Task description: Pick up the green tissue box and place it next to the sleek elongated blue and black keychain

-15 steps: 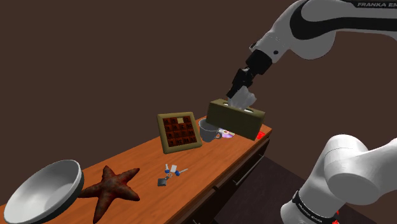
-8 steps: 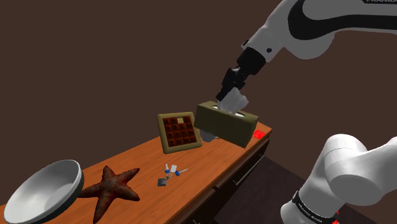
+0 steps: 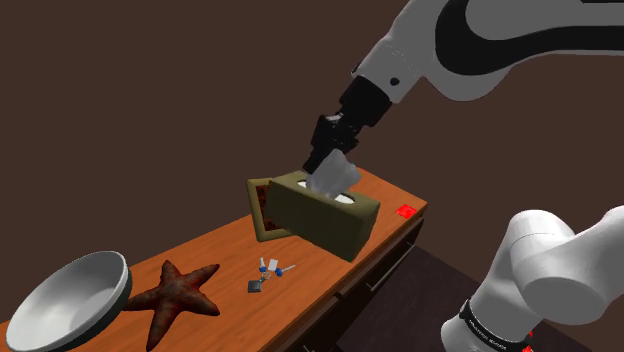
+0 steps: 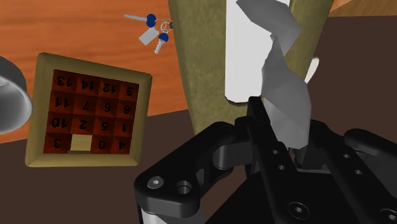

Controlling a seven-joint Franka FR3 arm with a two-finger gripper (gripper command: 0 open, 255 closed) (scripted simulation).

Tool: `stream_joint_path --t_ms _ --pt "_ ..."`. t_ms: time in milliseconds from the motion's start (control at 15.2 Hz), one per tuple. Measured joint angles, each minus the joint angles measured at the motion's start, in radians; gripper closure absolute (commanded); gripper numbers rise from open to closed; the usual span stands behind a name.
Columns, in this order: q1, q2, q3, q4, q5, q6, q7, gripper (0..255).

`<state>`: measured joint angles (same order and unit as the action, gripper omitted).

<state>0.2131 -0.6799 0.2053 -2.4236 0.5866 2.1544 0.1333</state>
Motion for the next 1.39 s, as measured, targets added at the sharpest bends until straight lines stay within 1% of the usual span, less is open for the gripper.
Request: stream_joint_path --t_ms 330,594,726,792,990,1386 --pt "0.016 0.083 0.122 0.063 0.014 0.078 0.108 255" --pt "0.009 0.182 0.224 0.155 -0.008 0.130 0.205 255" --pt "0.001 0.241 0.284 0.195 -0.029 0.172 0.259 255" --pt "-0.001 0.257 0.302 0.207 -0.037 0.183 0.277 255" --pt "0.000 0.281 0.325 0.199 -0.037 0.221 0.286 255" --pt "0.011 0.303 0.340 0.138 -0.013 0.303 0.262 255"
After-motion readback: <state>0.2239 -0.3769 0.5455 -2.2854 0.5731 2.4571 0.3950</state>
